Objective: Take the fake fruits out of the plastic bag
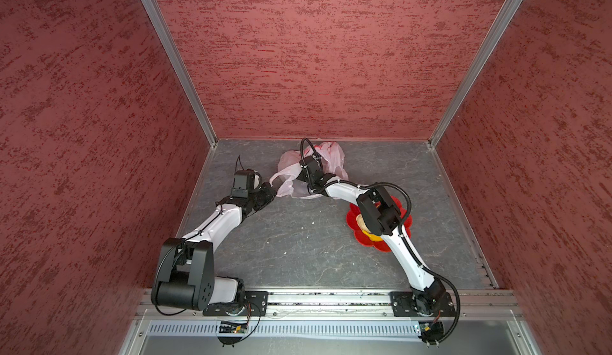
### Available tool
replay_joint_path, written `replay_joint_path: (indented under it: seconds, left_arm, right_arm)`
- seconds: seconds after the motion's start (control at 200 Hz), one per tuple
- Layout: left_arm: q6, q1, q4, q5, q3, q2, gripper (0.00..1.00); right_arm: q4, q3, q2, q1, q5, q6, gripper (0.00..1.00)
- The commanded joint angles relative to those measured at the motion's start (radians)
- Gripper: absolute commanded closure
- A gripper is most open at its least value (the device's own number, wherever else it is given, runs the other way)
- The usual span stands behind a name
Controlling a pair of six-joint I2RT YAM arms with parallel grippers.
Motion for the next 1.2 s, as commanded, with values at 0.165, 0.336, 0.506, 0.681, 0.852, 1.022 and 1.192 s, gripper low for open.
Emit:
replay_joint_path:
  seconds: [0.165, 0.336, 0.506, 0.681, 0.852, 1.022, 1.192]
  left_arm:
    - [0.008, 0.005, 0.010, -0.002, 0.004, -0.017, 1.00]
    - [0.007, 0.005, 0.001, -0.007, -0.010, -0.042, 1.00]
    - [0.007, 0.005, -0.031, -0.004, -0.019, -0.085, 1.00]
    - [-0.009, 0.005, -0.088, -0.010, -0.054, -0.185, 1.00]
    - [-0.040, -0.006, -0.163, -0.037, -0.109, -0.327, 1.00]
    - [-0.065, -0.034, -0.249, -0.076, -0.140, -0.457, 1.00]
    - [-0.063, -0.043, -0.279, -0.085, -0.114, -0.476, 1.00]
  right_arm:
    - [0.066, -0.076, -0.044, -0.009, 0.018, 0.005, 0.64]
    - [0.097, -0.155, -0.092, -0.009, 0.015, 0.009, 0.65]
    - [0.119, -0.243, -0.153, -0.008, -0.006, 0.011, 0.65]
    - [0.133, -0.357, -0.237, 0.014, -0.018, 0.005, 0.65]
    - [0.133, -0.475, -0.331, 0.064, -0.036, 0.001, 0.65]
    - [0.136, -0.619, -0.453, 0.118, -0.034, 0.001, 0.63]
    - [0.114, -0.680, -0.518, 0.139, -0.051, -0.092, 0.61]
